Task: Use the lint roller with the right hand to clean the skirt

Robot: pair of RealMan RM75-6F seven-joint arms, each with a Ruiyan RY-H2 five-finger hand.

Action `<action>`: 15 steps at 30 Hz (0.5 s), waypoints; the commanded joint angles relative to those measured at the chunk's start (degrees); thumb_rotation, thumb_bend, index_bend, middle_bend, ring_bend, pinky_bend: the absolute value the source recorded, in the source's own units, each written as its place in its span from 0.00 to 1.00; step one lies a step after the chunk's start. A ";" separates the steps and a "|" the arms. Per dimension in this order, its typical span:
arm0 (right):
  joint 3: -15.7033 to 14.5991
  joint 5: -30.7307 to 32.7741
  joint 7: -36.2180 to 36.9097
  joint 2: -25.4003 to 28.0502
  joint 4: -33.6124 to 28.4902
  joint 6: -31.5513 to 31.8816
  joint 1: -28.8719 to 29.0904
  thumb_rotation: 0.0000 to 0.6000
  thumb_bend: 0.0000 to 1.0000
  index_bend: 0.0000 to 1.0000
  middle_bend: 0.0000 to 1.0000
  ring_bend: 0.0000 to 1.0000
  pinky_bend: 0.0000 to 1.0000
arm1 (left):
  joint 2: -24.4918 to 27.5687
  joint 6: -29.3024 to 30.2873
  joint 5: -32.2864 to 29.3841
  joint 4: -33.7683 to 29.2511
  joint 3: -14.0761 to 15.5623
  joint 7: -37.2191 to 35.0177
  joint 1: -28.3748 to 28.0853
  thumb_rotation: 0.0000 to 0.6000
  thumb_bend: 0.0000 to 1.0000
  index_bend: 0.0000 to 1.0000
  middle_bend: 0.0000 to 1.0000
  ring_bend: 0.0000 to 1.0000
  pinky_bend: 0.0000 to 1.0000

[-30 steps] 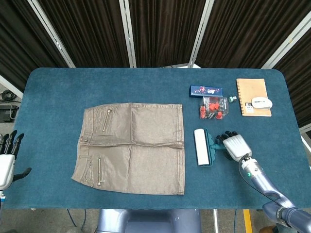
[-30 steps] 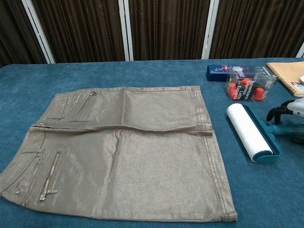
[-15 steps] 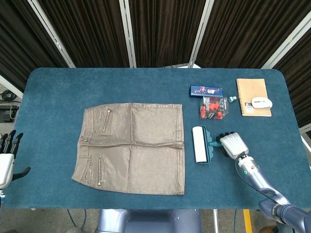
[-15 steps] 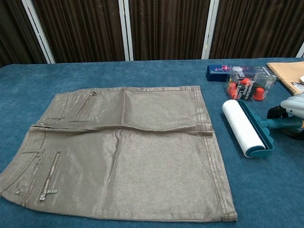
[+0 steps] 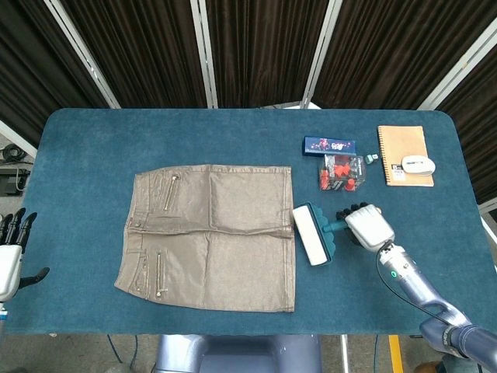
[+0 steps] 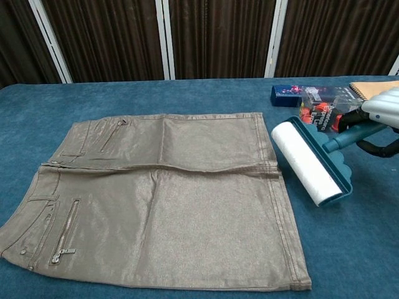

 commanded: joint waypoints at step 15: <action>9.71 11.78 -25.88 0.93 -24.14 -19.76 16.28 1.00 0.96 0.58 0.57 0.44 0.52 | 1.29 -3.56 -4.58 0.85 -1.41 -3.36 -1.18 1.00 0.00 0.00 0.00 0.00 0.00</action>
